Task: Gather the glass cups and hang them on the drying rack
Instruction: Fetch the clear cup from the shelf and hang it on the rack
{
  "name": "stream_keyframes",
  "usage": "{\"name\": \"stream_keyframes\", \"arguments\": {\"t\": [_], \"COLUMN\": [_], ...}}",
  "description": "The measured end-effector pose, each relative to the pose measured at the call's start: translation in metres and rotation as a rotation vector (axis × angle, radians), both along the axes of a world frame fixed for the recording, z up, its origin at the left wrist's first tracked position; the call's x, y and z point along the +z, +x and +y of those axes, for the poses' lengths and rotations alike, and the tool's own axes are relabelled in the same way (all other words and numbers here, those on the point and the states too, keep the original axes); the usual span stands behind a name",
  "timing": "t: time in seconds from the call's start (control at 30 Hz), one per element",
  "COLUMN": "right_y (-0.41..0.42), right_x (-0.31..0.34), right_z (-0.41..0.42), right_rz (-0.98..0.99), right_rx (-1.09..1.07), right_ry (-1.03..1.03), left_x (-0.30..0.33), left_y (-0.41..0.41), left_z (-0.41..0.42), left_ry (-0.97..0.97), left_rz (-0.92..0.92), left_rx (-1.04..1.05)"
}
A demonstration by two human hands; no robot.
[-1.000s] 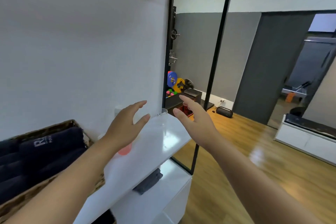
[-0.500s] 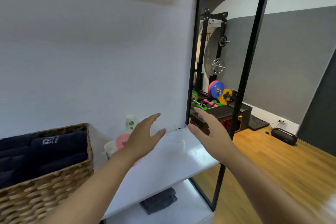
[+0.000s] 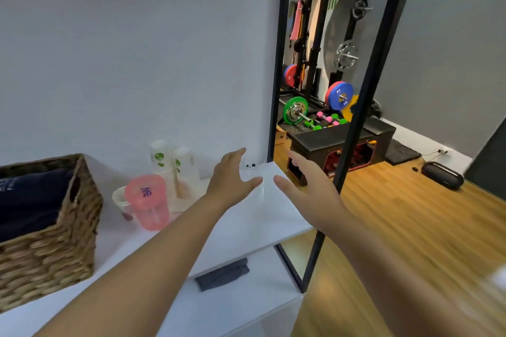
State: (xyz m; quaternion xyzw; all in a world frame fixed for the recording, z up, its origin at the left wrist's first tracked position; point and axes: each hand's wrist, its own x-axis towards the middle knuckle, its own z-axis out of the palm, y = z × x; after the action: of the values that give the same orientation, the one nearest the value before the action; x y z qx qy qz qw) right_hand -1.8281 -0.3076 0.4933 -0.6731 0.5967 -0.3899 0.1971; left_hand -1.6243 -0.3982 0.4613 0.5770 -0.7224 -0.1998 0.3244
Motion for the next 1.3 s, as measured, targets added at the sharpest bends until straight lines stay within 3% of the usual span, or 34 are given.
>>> {"name": "stream_keyframes", "arguments": {"t": [0.17,0.37,0.77,1.03,1.3], "right_y": [-0.005,0.011,0.014,0.010,0.034], "right_x": [-0.035,-0.060,-0.084,-0.076,-0.027], "right_z": [-0.038,-0.083,-0.124,-0.123,-0.090], "right_rz": [0.014,-0.023,-0.028,-0.063,-0.178], "right_rx": [-0.034,-0.054,-0.124,-0.098,0.087], "right_ry": [0.020,0.054,0.104,0.092,0.028], "left_x": [-0.038,-0.087,-0.119,-0.056,0.061], "left_y": [-0.031,-0.051,-0.049,-0.034,-0.006], "left_z": [-0.076,-0.149,-0.170,-0.149,-0.046], "left_ry": [0.032,0.075,0.041,-0.052,-0.158], "left_rz": [0.095,0.016,0.131,0.129,0.128], "left_rx": [0.058,0.090,0.068,0.051,0.053]}}
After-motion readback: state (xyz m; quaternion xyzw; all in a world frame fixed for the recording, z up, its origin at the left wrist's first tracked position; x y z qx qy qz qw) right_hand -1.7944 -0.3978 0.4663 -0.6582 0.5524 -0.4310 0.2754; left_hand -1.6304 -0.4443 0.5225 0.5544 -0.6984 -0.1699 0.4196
